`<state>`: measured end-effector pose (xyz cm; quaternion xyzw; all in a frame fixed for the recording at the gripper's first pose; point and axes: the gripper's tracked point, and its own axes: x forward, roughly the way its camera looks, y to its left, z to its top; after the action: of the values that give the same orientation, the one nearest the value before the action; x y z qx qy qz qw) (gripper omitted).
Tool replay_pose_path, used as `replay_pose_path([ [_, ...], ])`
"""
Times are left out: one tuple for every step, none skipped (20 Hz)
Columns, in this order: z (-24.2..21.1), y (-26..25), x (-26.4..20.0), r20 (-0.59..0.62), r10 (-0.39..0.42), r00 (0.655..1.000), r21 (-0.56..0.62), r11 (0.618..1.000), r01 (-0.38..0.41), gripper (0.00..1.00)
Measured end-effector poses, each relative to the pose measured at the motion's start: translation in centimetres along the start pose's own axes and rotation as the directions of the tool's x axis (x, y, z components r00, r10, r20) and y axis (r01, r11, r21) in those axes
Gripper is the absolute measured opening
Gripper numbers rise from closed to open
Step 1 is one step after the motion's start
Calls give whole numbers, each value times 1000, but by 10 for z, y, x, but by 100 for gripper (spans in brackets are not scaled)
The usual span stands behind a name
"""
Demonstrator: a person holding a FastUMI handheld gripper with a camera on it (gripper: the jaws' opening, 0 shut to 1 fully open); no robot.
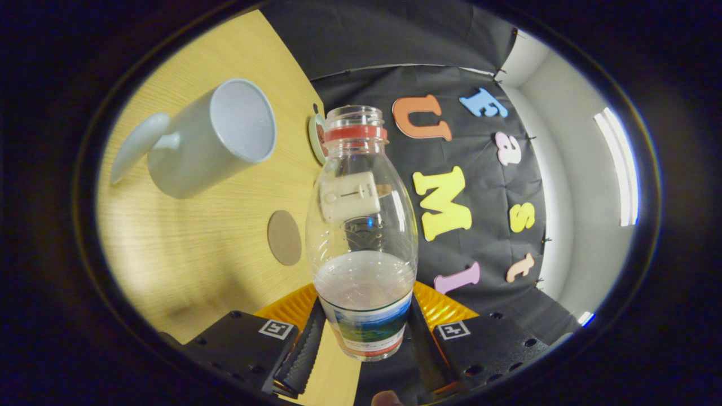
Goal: Take the bottle from table, then pour the juice into the cup, finally place the bottle on the coaster
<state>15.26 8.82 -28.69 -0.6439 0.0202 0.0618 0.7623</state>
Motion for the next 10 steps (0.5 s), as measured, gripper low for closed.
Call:
replay_pose_path([
  [2, 0, 0, 6, -2, 1000, -16, 1000, 2, 78],
  [3, 1, 0, 8, -2, 1000, -27, 1000, 2, 78],
  [5, 1, 0, 10, -1, 1000, -37, 999, 1, 78],
  [6, 1, 0, 11, 0, 1000, -42, 999, 1, 78],
  [7, 1, 1, 12, 0, 1000, -49, 999, 1, 78],
  [7, 1, 1, 12, 0, 1000, -55, 998, 1, 77],
  [8, 1, 0, 11, 1, 1000, -62, 998, -1, 77],
  [8, 2, 0, 11, 2, 1000, -69, 998, -2, 78],
  [9, 1, 1, 12, 2, 1000, -78, 997, -1, 78],
  [10, 1, 0, 14, 2, 1000, -93, 996, -1, 78],
])
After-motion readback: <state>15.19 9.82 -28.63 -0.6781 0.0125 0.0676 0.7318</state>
